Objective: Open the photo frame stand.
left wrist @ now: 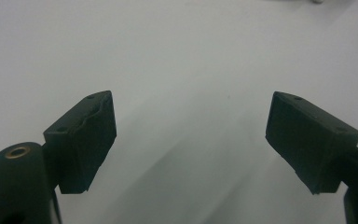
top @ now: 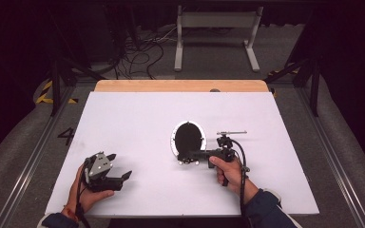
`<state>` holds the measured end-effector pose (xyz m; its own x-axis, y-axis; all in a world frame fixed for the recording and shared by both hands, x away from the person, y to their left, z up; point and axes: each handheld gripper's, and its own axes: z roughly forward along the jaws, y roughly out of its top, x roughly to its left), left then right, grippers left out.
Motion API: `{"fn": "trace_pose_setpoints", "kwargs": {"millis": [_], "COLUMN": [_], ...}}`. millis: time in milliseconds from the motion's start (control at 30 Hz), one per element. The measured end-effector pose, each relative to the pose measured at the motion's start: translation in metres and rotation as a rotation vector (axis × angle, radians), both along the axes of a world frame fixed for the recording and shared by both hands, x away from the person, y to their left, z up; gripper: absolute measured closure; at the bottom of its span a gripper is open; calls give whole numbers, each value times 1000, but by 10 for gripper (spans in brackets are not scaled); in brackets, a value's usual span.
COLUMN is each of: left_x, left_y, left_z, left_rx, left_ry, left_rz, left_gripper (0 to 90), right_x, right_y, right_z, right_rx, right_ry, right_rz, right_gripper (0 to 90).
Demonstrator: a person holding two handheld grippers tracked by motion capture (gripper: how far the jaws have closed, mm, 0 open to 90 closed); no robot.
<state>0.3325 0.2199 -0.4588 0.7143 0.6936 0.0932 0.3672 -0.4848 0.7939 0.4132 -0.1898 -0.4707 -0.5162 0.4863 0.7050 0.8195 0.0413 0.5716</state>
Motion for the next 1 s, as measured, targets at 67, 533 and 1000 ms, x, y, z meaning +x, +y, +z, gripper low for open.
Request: {"fn": "trace_pose_setpoints", "kwargs": {"millis": [67,533,1000], "left_x": [9,73,94], "left_y": [-10,-71,-95], "left_z": [2,18,7], "left_rx": [-4,-36,-126], "left_ry": [3,29,106], "left_rz": [-18,-130,-165], "left_gripper": [167,185,176], "right_x": [1,7,7], "right_y": [2,5,4], "right_z": [0,-5,-4], "right_rx": [3,50,27], "right_ry": [7,35,5], "right_rz": [-4,-46,-18], "right_gripper": [551,569,609]}}
